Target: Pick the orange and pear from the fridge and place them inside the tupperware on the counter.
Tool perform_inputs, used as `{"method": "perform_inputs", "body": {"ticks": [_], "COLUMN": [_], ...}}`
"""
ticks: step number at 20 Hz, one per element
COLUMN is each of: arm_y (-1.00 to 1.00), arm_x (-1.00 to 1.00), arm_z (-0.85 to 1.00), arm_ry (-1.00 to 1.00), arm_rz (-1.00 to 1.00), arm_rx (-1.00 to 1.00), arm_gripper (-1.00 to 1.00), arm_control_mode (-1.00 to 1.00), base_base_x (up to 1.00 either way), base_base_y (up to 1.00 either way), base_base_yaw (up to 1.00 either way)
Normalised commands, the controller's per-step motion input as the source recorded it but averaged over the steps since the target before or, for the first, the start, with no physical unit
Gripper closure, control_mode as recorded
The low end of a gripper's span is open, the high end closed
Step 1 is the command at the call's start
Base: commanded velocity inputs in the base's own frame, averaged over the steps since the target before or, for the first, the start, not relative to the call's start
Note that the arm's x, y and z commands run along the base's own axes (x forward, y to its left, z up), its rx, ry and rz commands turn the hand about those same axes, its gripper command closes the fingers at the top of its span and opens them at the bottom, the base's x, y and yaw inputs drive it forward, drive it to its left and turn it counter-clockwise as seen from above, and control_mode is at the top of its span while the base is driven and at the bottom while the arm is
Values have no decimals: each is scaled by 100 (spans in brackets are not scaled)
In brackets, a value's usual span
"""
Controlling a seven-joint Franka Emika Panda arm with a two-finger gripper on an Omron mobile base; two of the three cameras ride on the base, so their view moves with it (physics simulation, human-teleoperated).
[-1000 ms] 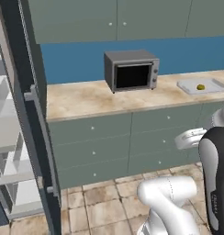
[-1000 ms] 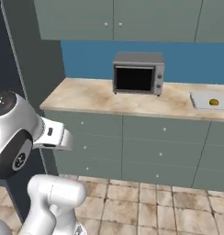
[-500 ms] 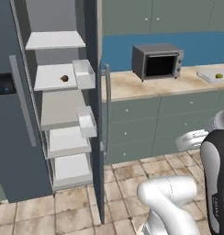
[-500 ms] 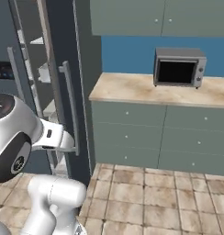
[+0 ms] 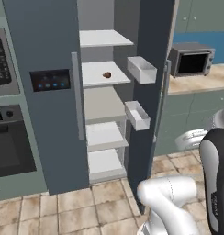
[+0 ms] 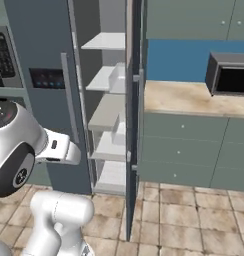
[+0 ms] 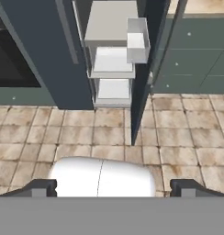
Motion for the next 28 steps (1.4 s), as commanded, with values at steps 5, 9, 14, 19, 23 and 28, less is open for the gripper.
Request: {"method": "perform_inputs", "body": {"ticks": [5, 9, 14, 19, 23, 28], "arm_y": [0, 0, 0, 0, 0, 0], "arm_x": [0, 0, 0, 0, 0, 0], "arm_z": [0, 0, 0, 0, 0, 0], "arm_ry": [0, 0, 0, 0, 0, 0], "arm_rz": [0, 0, 0, 0, 0, 0], "arm_rx": [0, 0, 0, 0, 0, 0], "arm_gripper": [-100, -100, -100, -100, -100, -100], "arm_control_mode": [100, 100, 100, 100, 100, 100], "base_base_x": [50, 77, 74, 70, 67, 56], "base_base_y": [65, 8, 2, 22, 8, 16], "base_base_yaw": [-3, -10, -14, -10, -11, -9]}}
